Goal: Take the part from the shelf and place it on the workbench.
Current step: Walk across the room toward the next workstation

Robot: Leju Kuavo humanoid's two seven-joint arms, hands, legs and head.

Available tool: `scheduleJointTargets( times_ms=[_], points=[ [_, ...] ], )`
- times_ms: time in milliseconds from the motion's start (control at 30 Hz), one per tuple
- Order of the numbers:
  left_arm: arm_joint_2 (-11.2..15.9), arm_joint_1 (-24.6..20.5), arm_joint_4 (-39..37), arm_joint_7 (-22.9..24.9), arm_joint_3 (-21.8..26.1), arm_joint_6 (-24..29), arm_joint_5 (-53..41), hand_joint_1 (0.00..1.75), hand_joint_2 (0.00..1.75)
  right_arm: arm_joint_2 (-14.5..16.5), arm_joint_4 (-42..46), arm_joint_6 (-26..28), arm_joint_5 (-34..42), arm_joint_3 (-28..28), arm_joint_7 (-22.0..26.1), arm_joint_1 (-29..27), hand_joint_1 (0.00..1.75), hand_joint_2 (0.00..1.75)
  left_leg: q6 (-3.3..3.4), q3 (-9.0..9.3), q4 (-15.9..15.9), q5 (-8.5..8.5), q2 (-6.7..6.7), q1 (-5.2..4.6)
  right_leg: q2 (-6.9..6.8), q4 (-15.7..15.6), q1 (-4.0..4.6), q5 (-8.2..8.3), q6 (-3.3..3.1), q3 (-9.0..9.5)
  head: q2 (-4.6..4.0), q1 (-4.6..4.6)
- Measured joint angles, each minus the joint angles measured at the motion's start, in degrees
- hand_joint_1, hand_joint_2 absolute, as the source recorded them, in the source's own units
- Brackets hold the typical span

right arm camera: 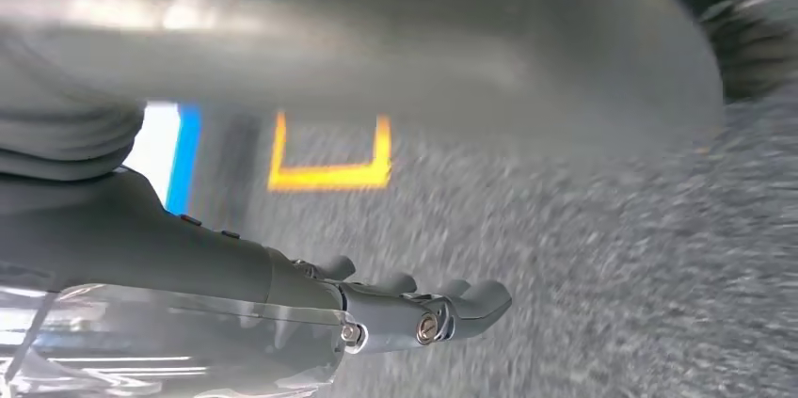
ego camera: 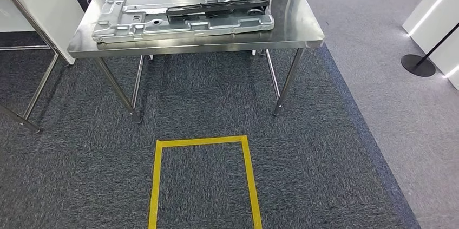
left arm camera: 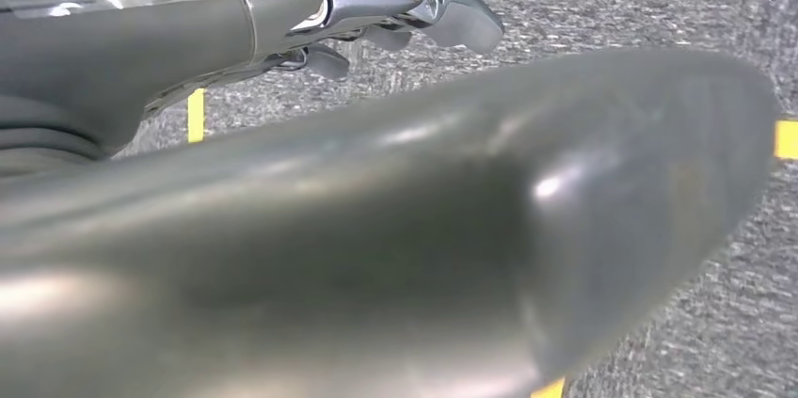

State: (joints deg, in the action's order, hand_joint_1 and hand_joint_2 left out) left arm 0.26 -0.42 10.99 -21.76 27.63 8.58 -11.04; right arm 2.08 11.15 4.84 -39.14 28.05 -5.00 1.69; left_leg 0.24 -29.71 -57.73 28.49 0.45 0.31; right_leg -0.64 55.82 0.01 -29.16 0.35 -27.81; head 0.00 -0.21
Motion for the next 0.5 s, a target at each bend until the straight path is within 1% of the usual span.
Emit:
scheduleJointTargets(
  times_ms=[67, 100, 133, 200, 233, 267, 300, 333, 367, 400, 433, 467, 500],
  points=[
    [-0.02, -0.02, 0.00, -0.02, 0.08, -0.02, -0.28, 0.00, 0.00, -0.01, 0.00, -0.46, 1.01, 1.16, 0.66, 0.08, 0.00, 1.75, 0.79, -0.21, 0.46, -0.06, 0.01, 0.16, 0.03, 0.39, 0.02, -0.24, 0.58, -0.29, -0.01, 0.02],
    [-0.04, -0.06, 0.00, -0.03, 0.13, -0.02, -0.40, 0.00, 0.00, -0.01, 0.00, -0.61, 1.30, 1.68, 1.01, 0.10, 0.00, 1.75, 1.17, -0.34, 0.66, -0.28, 0.02, 0.25, 0.08, 1.53, -0.03, -1.07, 0.86, -0.86, -0.01, 0.12],
    [-0.05, -0.09, 0.00, -0.03, 0.20, -0.03, -0.53, 0.00, 0.00, -0.01, 0.00, -0.68, 1.54, 2.18, 1.31, 0.08, 0.00, 1.75, 1.52, -0.46, 0.84, -0.50, 0.04, 0.32, 0.15, 3.80, -0.12, -2.52, 1.11, -1.96, -0.01, 0.19],
    [-0.07, -0.15, 0.00, 0.04, 0.40, -0.03, -0.73, 0.00, 0.00, -0.02, 0.00, -0.70, 1.82, 3.14, 1.79, 0.05, 0.00, 1.75, 1.89, -0.84, 0.84, -0.71, 0.10, 0.22, 0.25, 11.37, -0.34, -6.34, 1.53, -5.67, 0.00, 0.37],
    [-0.07, -0.15, 0.00, 0.11, 0.54, -0.03, -0.80, 0.00, 0.00, -0.02, -0.01, -0.75, 1.91, 3.54, 1.92, 0.03, 0.00, 1.75, 1.98, -1.02, 0.79, -0.76, 0.12, 0.16, 0.27, 14.91, -0.43, -7.58, 1.71, -7.44, 0.00, 0.38],
    [-0.07, -0.15, 0.00, 0.26, 0.68, -0.02, -0.81, 0.00, 0.00, -0.01, -0.01, -0.83, 1.99, 3.93, 1.99, -0.01, 0.00, 1.75, 2.04, -1.13, 0.74, -0.80, 0.12, 0.13, 0.28, 16.84, -0.55, -7.80, 1.94, -8.41, 0.00, 0.38],
    [-0.07, -0.16, 0.00, 0.49, 0.82, -0.02, -0.83, 0.00, 0.44, -0.01, -0.02, -0.92, 2.07, 4.27, 2.03, -0.06, 0.00, 1.75, 2.07, -1.17, 0.67, -0.82, 0.10, 0.12, 0.28, 16.40, -0.72, -6.85, 2.20, -8.23, 0.00, 0.38],
    [-0.07, -0.17, 0.00, 0.76, 0.94, -0.03, -0.85, 0.00, 0.87, 0.00, -0.02, -1.00, 2.14, 4.57, 2.14, -0.09, 0.00, 1.31, 2.08, -1.17, 0.60, -0.82, 0.07, 0.13, 0.29, 13.59, -0.97, -4.95, 2.52, -6.90, 0.00, 0.39],
    [-0.07, -0.19, 0.00, 1.09, 1.06, -0.04, -0.85, 0.00, 1.31, 0.00, -0.01, -1.06, 2.19, 4.85, 2.35, -0.09, 0.00, 0.87, 2.05, -1.16, 0.49, -0.80, 0.04, 0.12, 0.29, 9.29, -1.28, -2.70, 2.85, -4.81, 0.00, 0.39],
    [-0.05, -0.23, 0.00, 1.39, 1.19, -0.04, -0.85, 0.00, 1.75, 0.01, -0.01, -1.15, 2.20, 5.09, 2.61, -0.03, 0.00, 0.44, 1.95, -1.21, 0.29, -0.71, 0.01, 0.01, 0.32, 5.00, -1.48, -1.12, 3.19, -2.80, 0.00, 0.44],
    [-0.03, -0.27, 0.00, 1.61, 1.33, -0.04, -0.85, 0.00, 1.75, 0.02, 0.00, -1.25, 2.23, 5.31, 2.91, 0.03, 0.00, 0.00, 1.81, -1.29, 0.11, -0.63, -0.01, -0.11, 0.43, 1.87, -1.59, 0.00, 3.14, -1.38, -0.01, 0.42],
    [-0.02, -0.33, 0.00, 1.74, 1.49, -0.04, -0.84, 0.00, 1.75, 0.03, 0.00, -1.35, 2.28, 5.56, 3.15, 0.07, 0.00, 0.00, 1.67, -1.37, -0.04, -0.56, -0.02, -0.23, 0.51, 0.19, -1.59, 0.39, 3.03, -0.67, -0.01, 0.34],
    [-0.01, -0.36, 0.00, 1.77, 1.65, -0.05, -0.82, 0.00, 1.75, 0.05, -0.01, -1.44, 2.32, 5.80, 3.32, 0.10, 0.00, 0.00, 1.51, -1.44, -0.14, -0.52, -0.03, -0.32, 0.60, -0.26, -1.46, 0.33, 2.81, -0.57, -0.01, 0.29]
  ],
)
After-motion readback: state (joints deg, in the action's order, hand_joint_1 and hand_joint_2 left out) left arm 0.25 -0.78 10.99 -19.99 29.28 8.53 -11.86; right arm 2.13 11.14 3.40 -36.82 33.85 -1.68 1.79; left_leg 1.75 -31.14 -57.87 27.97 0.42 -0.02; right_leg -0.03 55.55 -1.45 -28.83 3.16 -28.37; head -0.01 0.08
